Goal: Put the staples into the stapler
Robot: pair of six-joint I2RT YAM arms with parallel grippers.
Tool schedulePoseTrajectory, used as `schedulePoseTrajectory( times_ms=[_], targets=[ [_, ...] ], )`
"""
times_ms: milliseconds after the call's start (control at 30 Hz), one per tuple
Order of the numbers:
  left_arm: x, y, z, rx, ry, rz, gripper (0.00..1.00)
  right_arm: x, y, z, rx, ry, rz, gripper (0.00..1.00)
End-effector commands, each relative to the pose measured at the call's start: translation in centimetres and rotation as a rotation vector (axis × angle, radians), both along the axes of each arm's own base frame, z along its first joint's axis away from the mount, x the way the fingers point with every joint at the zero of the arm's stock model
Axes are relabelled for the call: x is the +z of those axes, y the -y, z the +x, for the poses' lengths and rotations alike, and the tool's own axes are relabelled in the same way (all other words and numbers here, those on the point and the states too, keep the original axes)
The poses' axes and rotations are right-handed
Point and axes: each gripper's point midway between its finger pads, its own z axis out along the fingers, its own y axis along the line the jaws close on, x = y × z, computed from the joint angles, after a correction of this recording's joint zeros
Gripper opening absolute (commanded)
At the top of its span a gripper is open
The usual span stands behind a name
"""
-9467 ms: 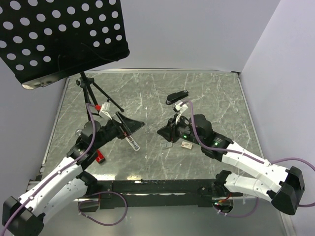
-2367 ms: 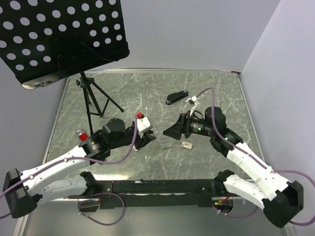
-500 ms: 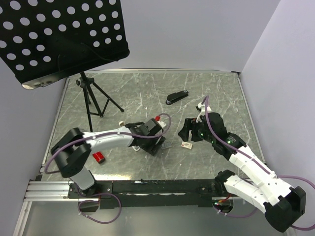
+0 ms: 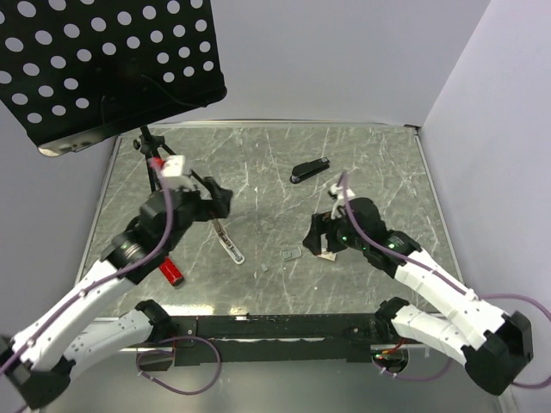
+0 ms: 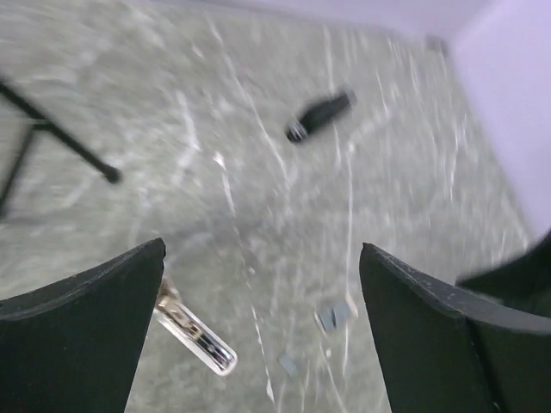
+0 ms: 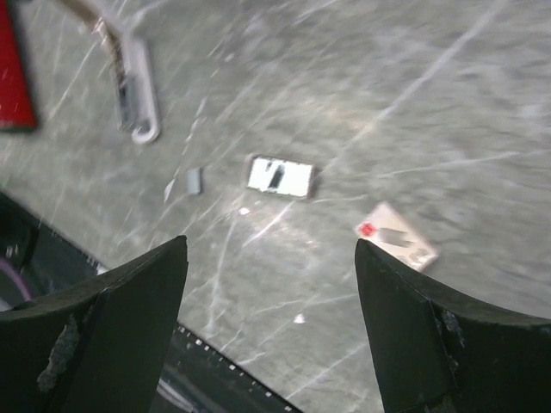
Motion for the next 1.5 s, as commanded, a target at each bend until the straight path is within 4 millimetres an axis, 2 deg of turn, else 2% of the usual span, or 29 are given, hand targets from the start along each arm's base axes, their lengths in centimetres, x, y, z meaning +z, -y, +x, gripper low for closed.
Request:
schedulePoseTrajectory(
  times_ms=[0,33,100,133,167,233,267,300,333,433,467,500,533,567,633,800,967,1467],
  targets=[
    [-1.7,-4.6,0.5,0.185,-0.014,-0.027,0.99,1.3,-3.3,-0.1,0.101,0.039,-0.009,0.85],
    [-1.8,-5.5,0.3,0.209,-0.012,-0.041,0.99,1.0,-4.6,-0.5,0.133,0.023,-0.039,0.85],
    [-3.4,-7.3,0.3,0.267,-0.035,-0.038,0.99,-0.1,-5.3,-0.9,0.149,-0.012,-0.111,0.84],
    [-3.3,-8.0,0.0,0.286,-0.027,-0.063,0.99,-0.6,-6.7,-1.2,0.182,-0.037,-0.146,0.83],
    [-4.5,-9.1,0.0,0.319,-0.038,-0.057,0.99,-1.3,-6.7,-1.5,0.181,-0.069,-0.186,0.81],
    [-5.6,-10.3,-0.4,0.348,-0.048,-0.063,0.99,-2.3,-8.2,-1.5,0.199,-0.102,-0.264,0.79],
    [-6.0,-10.6,-0.5,0.355,-0.055,-0.06,0.99,-3.0,-8.2,-1.9,0.198,-0.137,-0.307,0.77],
    [-6.1,-11.0,-0.8,0.364,-0.049,-0.067,0.99,-3.6,-9.1,-1.4,0.198,-0.151,-0.343,0.76],
    [-6.9,-11.3,-1.0,0.374,-0.063,-0.056,0.99,-4.0,-9.9,-1.9,0.221,-0.166,-0.364,0.75],
    [-7.1,-12.3,-1.7,0.407,-0.037,-0.063,0.99,-5.6,-11.2,-1.9,0.227,-0.22,-0.453,0.69],
    [-6.8,-12.4,-1.8,0.41,-0.019,-0.072,0.99,-5.3,-12.1,-1.9,0.238,-0.208,-0.462,0.66],
    [-6.0,-12.7,-2.1,0.414,0.014,-0.096,1.0,-6.6,-12.1,-2.1,0.241,-0.236,-0.514,0.63],
    [-6.2,-12.9,-2.2,0.42,0.025,-0.098,0.99,-6.9,-12.5,-2.3,0.251,-0.234,-0.536,0.58],
    [-5.5,-12.9,-2.1,0.419,0.059,-0.112,0.99,-7.6,-13.1,-2.2,0.256,-0.245,-0.553,0.57],
    [-5.1,-13.4,-2.3,0.439,0.101,-0.13,0.99,-8.3,-13.4,-2.4,0.263,-0.263,-0.576,0.52],
    [-3.5,-14.6,-2.6,0.479,0.17,-0.14,0.99,-10.2,-14.4,-2.5,0.275,-0.306,-0.61,0.48],
    [-2.8,-14.5,-2.8,0.456,0.213,-0.16,0.99,-11.5,-14.7,-2.7,0.277,-0.338,-0.625,0.45],
    [-3.3,-14.2,-2.2,0.432,0.191,-0.139,1.0,-13.5,-15.1,-2.0,0.252,-0.367,-0.625,0.39]
  ],
)
